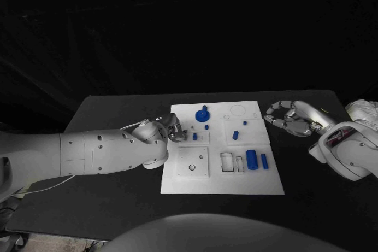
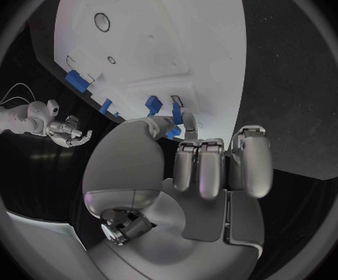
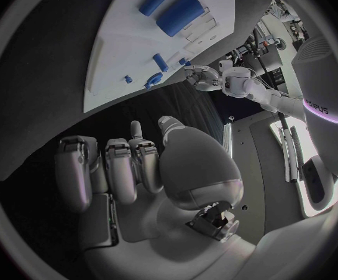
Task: Assemble the parts on the task board
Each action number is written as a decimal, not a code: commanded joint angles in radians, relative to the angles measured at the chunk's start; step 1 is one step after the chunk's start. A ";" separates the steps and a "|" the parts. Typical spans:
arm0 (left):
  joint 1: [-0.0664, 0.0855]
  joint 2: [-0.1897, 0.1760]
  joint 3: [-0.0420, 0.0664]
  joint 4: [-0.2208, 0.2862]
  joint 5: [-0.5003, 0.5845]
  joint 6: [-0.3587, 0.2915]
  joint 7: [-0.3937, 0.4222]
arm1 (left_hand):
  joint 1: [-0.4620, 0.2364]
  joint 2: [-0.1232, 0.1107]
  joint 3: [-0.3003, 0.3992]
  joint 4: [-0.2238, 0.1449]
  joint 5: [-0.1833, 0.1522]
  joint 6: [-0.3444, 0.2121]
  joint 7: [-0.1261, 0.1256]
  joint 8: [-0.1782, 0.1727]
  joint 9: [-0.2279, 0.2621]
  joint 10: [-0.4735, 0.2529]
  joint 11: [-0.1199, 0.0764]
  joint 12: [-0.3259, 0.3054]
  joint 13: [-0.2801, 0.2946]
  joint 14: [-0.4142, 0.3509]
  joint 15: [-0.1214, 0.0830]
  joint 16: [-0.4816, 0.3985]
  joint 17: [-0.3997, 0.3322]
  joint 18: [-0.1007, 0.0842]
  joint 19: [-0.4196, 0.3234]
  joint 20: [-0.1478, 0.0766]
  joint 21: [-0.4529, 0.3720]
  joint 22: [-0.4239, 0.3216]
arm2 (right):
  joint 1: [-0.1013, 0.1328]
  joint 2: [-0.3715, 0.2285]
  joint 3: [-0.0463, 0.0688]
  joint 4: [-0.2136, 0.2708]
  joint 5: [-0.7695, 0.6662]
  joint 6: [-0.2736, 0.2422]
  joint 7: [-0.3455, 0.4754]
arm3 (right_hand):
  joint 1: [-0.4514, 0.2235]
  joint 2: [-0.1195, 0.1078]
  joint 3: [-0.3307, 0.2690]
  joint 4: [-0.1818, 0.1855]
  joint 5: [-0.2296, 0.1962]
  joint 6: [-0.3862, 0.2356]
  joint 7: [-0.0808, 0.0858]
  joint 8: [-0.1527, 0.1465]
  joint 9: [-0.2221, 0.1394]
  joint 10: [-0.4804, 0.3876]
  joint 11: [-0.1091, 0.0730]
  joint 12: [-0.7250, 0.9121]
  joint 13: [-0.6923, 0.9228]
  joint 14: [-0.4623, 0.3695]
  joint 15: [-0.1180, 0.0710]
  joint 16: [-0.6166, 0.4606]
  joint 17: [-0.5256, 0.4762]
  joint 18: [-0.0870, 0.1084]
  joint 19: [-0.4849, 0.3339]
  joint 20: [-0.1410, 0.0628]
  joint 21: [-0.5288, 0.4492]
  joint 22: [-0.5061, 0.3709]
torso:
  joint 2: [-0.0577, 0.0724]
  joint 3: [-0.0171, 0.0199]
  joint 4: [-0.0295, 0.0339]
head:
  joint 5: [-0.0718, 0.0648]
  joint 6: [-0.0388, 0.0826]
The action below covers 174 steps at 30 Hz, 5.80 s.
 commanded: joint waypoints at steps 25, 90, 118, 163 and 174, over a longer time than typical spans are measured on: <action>-0.003 0.009 0.000 -0.006 0.012 0.037 -0.005 | -0.079 0.005 -0.051 0.006 -0.061 0.006 0.002 0.003 -0.020 0.104 0.000 -0.004 0.263 0.105 -0.005 0.002 0.263 -0.012 0.025 -0.002 -0.002 0.217 | -0.001 0.000 0.000 0.002 -0.008 0.001 0.007 | 0.015 -0.001 -0.001 -0.007 0.005 -0.007 0.001 0.006 0.003 0.104 0.008 0.004 0.263 0.106 0.009 0.003 0.263 0.019 0.008 0.009 -0.003 0.219 | 0.000 0.0002 -0.0002 | 0.002 0.000; -0.006 0.005 0.007 0.006 0.102 0.103 0.006 | -0.107 0.040 -0.353 0.008 -0.098 0.008 0.014 -0.025 -0.104 0.104 0.011 -0.004 0.263 0.105 0.004 0.002 0.263 -0.014 0.033 0.009 0.003 0.219 | -0.001 -0.004 0.000 0.001 -0.008 0.017 -0.003 | 0.030 -0.003 0.002 -0.014 0.013 -0.015 0.001 0.014 0.007 0.104 0.008 0.004 0.263 0.106 0.009 0.003 0.263 0.019 0.008 0.010 -0.003 0.219 | 0.000 0.0001 -0.0001 | 0.005 0.000; -0.006 0.006 0.014 0.005 0.079 0.123 -0.017 | -0.112 0.040 -0.365 0.009 -0.100 0.004 0.001 0.058 -0.039 0.104 -0.002 -0.004 0.263 0.105 -0.007 0.002 0.263 -0.014 0.035 -0.003 0.003 0.220 | -0.006 -0.002 0.000 -0.002 -0.008 0.024 -0.006 | 0.030 -0.003 0.002 -0.014 0.013 -0.015 0.001 0.014 0.007 0.104 0.008 0.004 0.263 0.106 0.009 0.003 0.263 0.019 0.008 0.010 -0.003 0.219 | 0.000 0.0004 -0.0003 | 0.005 0.000; 0.280 -0.030 0.008 0.007 0.177 0.367 0.470 | 0.412 -0.037 -0.246 -0.017 -0.172 -0.094 0.123 -0.392 -0.564 -0.727 0.134 -1.225 -0.652 -0.326 0.087 -0.763 -0.290 0.037 -0.126 0.068 -0.219 0.149 | -0.005 -0.007 0.000 0.007 -0.001 -0.059 0.057 | 0.035 -0.003 0.001 -0.014 0.015 -0.009 0.001 0.027 0.010 0.104 0.009 0.004 0.263 0.106 0.010 0.003 0.263 0.014 0.023 0.010 0.013 0.226 | 0.001 -0.0026 0.0005 | -0.010 0.000; 0.169 0.103 0.005 -0.117 -0.333 0.244 0.592 | 0.417 -0.060 -0.354 -0.014 -0.113 0.019 0.014 -0.469 -0.765 -0.654 0.050 -1.322 -0.921 -0.076 0.012 -0.599 -0.291 0.015 -0.012 0.011 -0.122 0.173 | -0.005 -0.013 0.000 0.010 0.009 -0.071 0.083 | 0.036 -0.002 0.001 -0.013 0.015 -0.010 0.001 0.027 0.010 0.104 0.009 0.004 0.263 0.106 0.010 0.003 0.263 0.012 0.028 0.010 0.018 0.228 | 0.005 -0.0026 -0.0025 | -0.014 0.000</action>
